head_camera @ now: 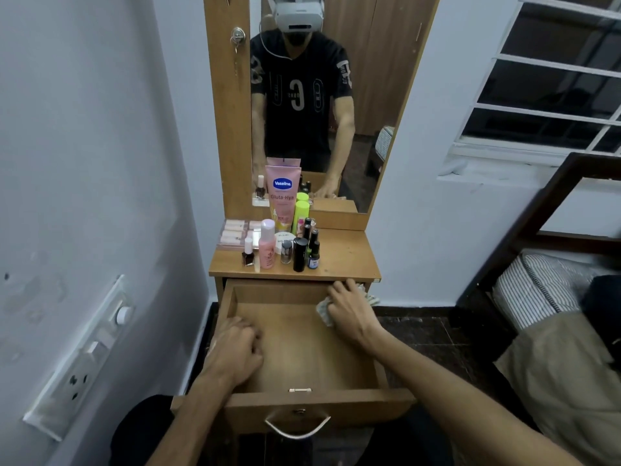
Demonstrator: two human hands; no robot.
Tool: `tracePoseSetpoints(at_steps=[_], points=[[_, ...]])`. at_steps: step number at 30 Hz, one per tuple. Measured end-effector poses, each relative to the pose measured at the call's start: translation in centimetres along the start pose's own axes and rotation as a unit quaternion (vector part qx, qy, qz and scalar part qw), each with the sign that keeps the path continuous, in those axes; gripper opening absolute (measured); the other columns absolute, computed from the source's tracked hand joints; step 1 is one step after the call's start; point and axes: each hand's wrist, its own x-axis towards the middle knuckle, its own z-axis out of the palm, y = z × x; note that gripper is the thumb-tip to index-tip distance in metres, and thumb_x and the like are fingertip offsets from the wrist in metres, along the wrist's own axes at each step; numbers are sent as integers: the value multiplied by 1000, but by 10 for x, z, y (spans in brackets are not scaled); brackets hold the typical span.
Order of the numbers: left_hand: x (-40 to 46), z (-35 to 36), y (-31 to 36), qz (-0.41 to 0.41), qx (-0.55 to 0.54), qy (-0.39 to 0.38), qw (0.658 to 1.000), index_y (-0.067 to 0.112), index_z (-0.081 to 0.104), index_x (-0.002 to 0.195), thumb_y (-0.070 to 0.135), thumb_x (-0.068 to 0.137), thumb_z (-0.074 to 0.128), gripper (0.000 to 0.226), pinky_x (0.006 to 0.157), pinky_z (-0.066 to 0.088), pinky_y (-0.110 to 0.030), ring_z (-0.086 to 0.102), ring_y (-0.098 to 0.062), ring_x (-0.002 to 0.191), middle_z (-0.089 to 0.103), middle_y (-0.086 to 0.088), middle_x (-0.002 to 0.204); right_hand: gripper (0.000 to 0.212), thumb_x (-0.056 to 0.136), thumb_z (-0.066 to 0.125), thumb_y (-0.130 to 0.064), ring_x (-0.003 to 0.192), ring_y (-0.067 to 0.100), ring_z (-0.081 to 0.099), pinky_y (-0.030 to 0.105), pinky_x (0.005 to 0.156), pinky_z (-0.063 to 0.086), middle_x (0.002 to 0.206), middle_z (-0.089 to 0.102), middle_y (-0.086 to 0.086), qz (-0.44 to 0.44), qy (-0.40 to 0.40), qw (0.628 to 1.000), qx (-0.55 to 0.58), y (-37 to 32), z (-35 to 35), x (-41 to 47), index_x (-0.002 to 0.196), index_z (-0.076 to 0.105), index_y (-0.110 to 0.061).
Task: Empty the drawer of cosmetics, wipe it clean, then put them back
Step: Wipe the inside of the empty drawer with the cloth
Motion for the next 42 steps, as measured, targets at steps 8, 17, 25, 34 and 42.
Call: tracePoseSetpoints(at_steps=[8,17,25,34,42], points=[[-4,-8,3,-26,7,-33,999,25,70,114,28,87,59,30,107,39,-29,52,-14,117,66,4,121,37,103,49,-41,119,28,48,42,95,44,129,58,9,67,-107,991,50,-2,-25,-15,126,69,-20],[-10,-15,6,-43,-19,-33,998,22,72,113,25,86,60,29,105,43,-32,54,-18,116,66,-1,119,51,94,59,-58,87,24,61,35,75,50,100,70,7,77,-215,952,206,-14,-45,-67,111,72,-12],[-16,-25,12,-63,-38,-49,996,22,73,109,23,88,61,25,100,49,-39,55,-22,114,63,-3,119,39,91,57,-40,106,26,64,37,90,54,118,70,6,105,-286,872,383,1,-69,-98,120,74,-19],[-15,-27,14,-76,-98,-10,992,16,74,95,17,84,62,16,87,54,-35,62,-18,94,69,-4,107,20,77,68,-44,78,12,69,26,71,50,88,75,-3,114,-238,749,607,54,-91,-133,80,74,-26],[-16,-28,7,-98,-204,86,970,15,78,107,7,90,60,26,99,48,-31,65,-15,109,75,0,114,32,84,72,-41,78,8,57,23,60,42,90,60,-6,175,-225,861,422,5,-91,-129,108,60,-23]])
